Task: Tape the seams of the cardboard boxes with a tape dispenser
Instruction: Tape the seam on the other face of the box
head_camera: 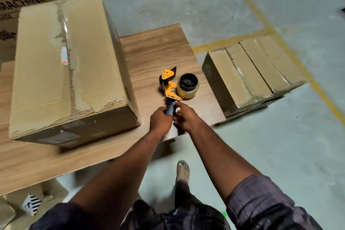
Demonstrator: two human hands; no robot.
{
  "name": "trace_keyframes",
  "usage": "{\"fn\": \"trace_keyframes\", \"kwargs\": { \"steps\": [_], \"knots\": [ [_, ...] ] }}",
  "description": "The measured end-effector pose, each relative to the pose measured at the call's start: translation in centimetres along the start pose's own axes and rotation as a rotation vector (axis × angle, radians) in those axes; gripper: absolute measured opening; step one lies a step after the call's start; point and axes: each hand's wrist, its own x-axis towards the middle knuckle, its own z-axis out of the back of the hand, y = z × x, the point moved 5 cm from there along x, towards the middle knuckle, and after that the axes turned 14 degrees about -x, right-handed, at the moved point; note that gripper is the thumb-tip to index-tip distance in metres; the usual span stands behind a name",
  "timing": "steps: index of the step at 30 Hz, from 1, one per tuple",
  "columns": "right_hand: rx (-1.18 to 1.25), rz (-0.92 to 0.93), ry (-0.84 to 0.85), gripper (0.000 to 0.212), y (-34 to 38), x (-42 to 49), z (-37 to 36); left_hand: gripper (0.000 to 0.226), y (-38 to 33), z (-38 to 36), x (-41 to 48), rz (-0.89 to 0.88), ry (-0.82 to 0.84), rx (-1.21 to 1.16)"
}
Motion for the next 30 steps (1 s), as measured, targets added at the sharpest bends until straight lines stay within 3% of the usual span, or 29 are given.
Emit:
{"fn": "trace_keyframes", "kwargs": {
  "steps": [4, 7, 11, 15, 24, 30],
  "knots": [
    [-0.024, 0.013, 0.050, 0.040, 1.0, 2.6, 0.2, 0.035, 0.7, -2.8, -0.7, 0.070, 0.117, -0.088],
    [-0.054, -0.025, 0.129, 0.037, 2.4, 1.8, 0.4, 0.020, 1.2, -2.5, 0.0, 0.202, 0.096, -0.318],
    [-0.130, -0.064, 0.197, 0.030, 3.1, 2.2, 0.4, 0.016, 0.7, -2.0, 0.6, 0.415, 0.086, -0.725],
    [-0.176, -0.092, 0.274, 0.034, 2.8, 2.4, 0.7, 0.014, 0.4, -0.3, 1.8, 0.476, -0.030, -0.892],
    [-0.239, 0.109, 0.049, 0.048, 4.1, 2.3, 2.2, 0.029, -1.5, 0.0, 2.7, 0.590, -0.046, -1.153],
    [-0.297, 0.385, 0.072, 0.040, 8.5, -1.1, 3.0, 0.039, -5.2, 1.0, 2.6, 0.557, -0.027, -1.346]
  ]
}}
